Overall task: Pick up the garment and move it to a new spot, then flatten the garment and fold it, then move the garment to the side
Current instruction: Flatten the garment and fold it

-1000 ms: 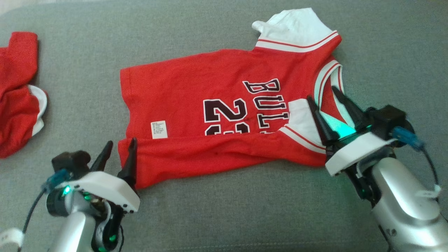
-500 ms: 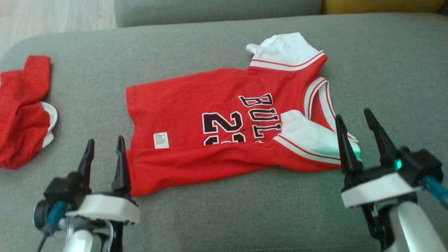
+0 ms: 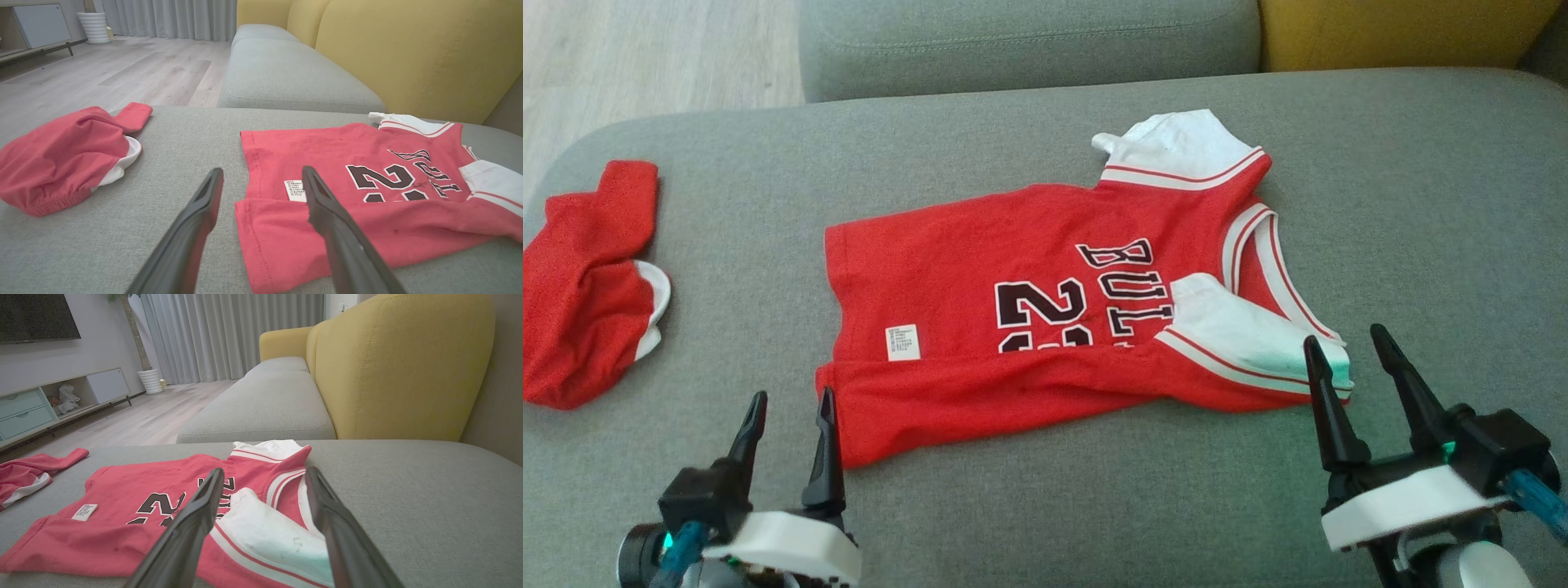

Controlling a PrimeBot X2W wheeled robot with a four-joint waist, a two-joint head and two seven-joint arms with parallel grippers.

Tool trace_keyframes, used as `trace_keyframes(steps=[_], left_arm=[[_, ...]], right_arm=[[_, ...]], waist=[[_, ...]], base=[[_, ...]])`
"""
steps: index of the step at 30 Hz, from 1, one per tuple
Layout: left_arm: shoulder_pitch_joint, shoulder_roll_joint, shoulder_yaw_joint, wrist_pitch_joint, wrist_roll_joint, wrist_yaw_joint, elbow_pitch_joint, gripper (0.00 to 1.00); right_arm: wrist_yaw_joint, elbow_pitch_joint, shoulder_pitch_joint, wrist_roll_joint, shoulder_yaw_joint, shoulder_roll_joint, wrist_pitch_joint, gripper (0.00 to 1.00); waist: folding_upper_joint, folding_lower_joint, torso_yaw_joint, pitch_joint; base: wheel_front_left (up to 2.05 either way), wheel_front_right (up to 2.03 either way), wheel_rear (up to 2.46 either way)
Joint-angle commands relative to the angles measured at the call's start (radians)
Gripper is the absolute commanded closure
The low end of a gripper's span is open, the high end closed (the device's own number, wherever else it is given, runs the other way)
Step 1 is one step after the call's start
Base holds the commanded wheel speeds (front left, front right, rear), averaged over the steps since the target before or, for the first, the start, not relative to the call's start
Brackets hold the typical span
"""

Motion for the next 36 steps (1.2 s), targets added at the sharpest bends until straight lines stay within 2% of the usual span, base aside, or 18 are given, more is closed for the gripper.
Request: trace_keyframes(steps=[1, 13, 20, 28, 36], left_arm=[[-0.026, 0.017, 0.037, 0.003, 0.007, 0.005, -0.037, 0.00], [-0.030, 0.017, 0.022, 0.023, -0.005, 0.005, -0.034, 0.00], [-0.050, -0.015, -0.008, 0.059, -0.063, -0.040, 0.064, 0.00], [-0.138, -0.046, -0.011, 0.085, -0.126, -0.091, 0.213, 0.00], [-0.210, -0.059, 0.001, 0.119, -0.178, -0.122, 0.303, 0.00]], right_arm=[[0.007, -0.038, -0.013, -0.003, 0.018, -0.001, 0.006, 0.00], [0.007, -0.022, -0.008, 0.018, 0.000, 0.013, 0.031, 0.00], [0.007, 0.095, -0.009, 0.044, -0.062, 0.026, 0.132, 0.00], [0.007, 0.197, -0.099, 0.007, -0.132, 0.033, 0.230, 0.00], [0.007, 0.267, -0.180, 0.025, -0.155, 0.038, 0.289, 0.00]], waist=[[0.0000, 0.0000, 0.000, -0.001], [0.0000, 0.0000, 0.002, 0.004], [0.0000, 0.0000, 0.012, 0.045], [0.0000, 0.0000, 0.019, 0.122], [0.0000, 0.0000, 0.030, 0.166]], base=[[0.00, 0.00, 0.00], [0.00, 0.00, 0.00], [0.00, 0.00, 0.00], [0.00, 0.00, 0.00], [0.00, 0.00, 0.00]])
